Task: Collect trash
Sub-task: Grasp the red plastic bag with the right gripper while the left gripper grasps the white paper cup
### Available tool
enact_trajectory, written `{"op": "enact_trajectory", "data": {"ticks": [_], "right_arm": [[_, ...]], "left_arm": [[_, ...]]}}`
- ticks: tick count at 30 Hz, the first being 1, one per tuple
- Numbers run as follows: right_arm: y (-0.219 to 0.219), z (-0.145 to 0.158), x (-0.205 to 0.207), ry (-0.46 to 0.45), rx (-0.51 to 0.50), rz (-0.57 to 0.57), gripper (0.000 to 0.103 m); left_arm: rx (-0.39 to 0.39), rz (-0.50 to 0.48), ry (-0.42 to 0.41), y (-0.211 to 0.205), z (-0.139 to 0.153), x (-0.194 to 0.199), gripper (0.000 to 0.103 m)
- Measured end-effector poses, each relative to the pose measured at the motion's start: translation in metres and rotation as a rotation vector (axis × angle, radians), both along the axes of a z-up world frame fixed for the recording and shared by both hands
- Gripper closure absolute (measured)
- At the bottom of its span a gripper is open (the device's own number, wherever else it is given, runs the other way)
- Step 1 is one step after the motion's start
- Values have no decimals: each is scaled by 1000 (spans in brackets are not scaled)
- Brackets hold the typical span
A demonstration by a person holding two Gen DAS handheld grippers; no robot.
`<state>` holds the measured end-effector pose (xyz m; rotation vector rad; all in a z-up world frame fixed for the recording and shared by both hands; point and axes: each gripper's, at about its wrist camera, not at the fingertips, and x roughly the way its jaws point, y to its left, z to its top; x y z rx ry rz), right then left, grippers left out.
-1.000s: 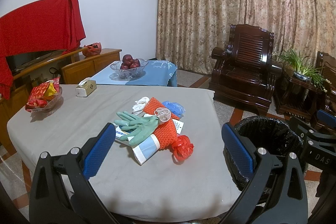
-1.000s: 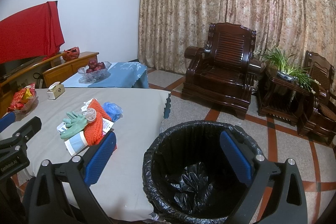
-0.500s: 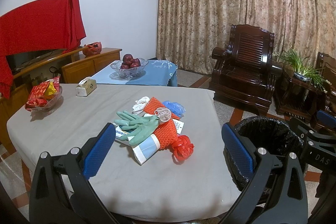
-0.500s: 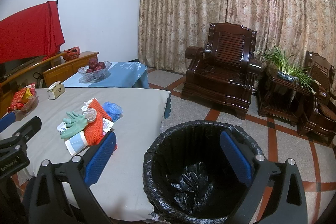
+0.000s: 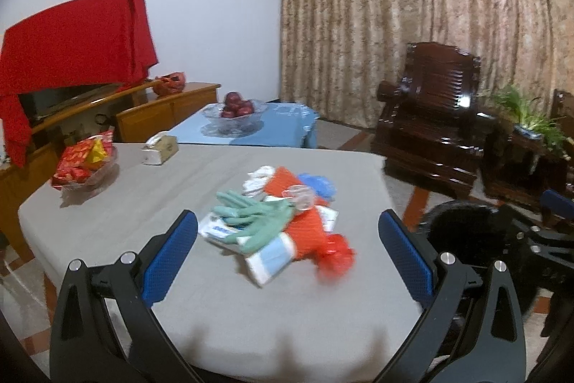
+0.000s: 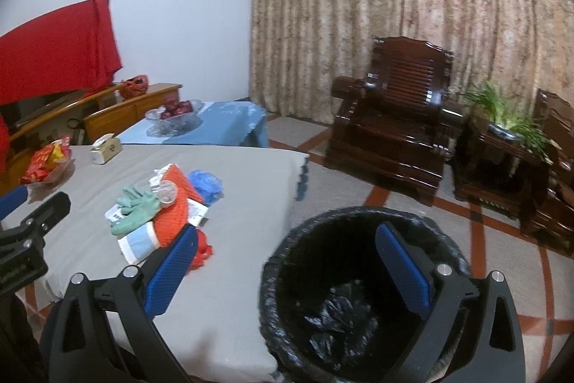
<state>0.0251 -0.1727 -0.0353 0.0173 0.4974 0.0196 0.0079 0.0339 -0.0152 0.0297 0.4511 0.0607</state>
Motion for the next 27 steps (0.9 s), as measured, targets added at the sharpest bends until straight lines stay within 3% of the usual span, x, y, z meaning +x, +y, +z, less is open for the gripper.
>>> {"op": "enact_trajectory", "data": {"ticks": [6,12,20,27], "right_arm": [[32,-20,38,44,30,112,6],[72,-61,82,103,46,184,6],[108,-121,124,232,0,209,18],[123,-149,145,315,-26,247,31]], "left_arm": [[1,83,39,40,-25,23,5],[25,122,50,65,-55,43,5],[10,127,92,82,-86,60,5],[-16,126,137,88,-105,71,5]]}}
